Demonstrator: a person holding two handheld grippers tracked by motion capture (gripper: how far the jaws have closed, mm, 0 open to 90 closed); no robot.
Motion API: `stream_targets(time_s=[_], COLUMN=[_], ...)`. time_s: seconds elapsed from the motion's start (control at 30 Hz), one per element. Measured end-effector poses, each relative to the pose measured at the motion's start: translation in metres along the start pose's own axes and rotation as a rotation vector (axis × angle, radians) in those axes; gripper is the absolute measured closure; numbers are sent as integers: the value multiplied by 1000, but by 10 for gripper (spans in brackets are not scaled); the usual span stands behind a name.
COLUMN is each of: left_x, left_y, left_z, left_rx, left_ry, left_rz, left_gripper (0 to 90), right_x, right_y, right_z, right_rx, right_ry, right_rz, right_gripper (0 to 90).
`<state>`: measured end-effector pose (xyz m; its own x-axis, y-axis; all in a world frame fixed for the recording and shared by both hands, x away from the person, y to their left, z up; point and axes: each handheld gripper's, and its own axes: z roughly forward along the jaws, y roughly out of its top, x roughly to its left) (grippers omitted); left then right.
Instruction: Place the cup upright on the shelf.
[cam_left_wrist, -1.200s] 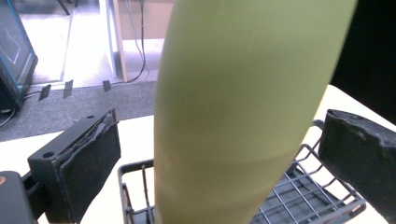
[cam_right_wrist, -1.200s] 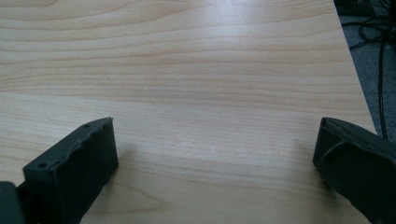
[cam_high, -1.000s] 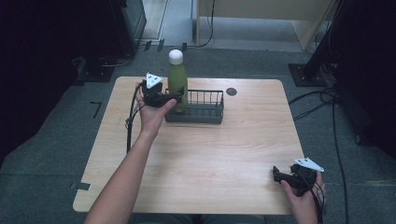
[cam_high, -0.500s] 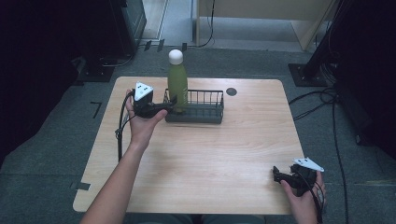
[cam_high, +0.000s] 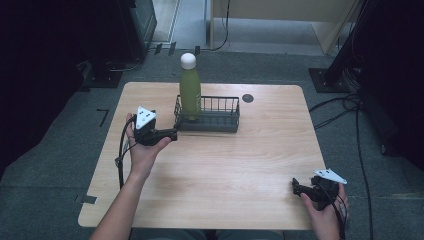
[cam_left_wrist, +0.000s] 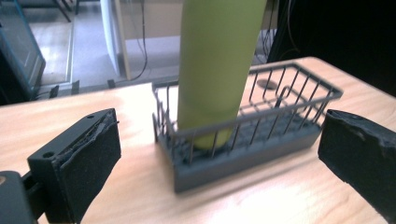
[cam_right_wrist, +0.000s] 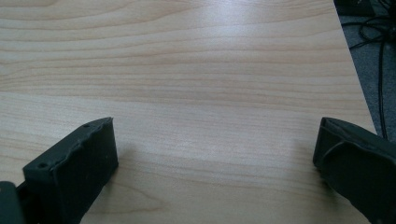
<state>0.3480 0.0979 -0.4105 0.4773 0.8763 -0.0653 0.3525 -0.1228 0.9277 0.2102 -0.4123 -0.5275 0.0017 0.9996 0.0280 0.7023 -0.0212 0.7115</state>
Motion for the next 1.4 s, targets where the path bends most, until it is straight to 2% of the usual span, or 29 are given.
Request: stream_targets(time_s=[0.33, 0.5, 0.83, 1.03, 1.4], left_x=[14, 22, 39, 46, 57], left_y=[-36, -53, -89, -110, -139], left_z=[-23, -35, -59, -77, -104], left_rx=[41, 63, 110, 152, 234], left_ry=[29, 52, 79, 114, 184], left_rz=[-31, -34, -88, -85, -39], left_gripper=[0, 0, 0, 0, 0], right_x=[0, 0, 0, 0, 0], right_y=[0, 0, 0, 0, 0], right_z=[0, 0, 0, 0, 0], right_rx=[0, 0, 0, 1, 0], right_ry=[0, 0, 0, 0, -1], right_rz=[0, -1, -1, -3, -2], right_gripper=[0, 0, 0, 0, 0])
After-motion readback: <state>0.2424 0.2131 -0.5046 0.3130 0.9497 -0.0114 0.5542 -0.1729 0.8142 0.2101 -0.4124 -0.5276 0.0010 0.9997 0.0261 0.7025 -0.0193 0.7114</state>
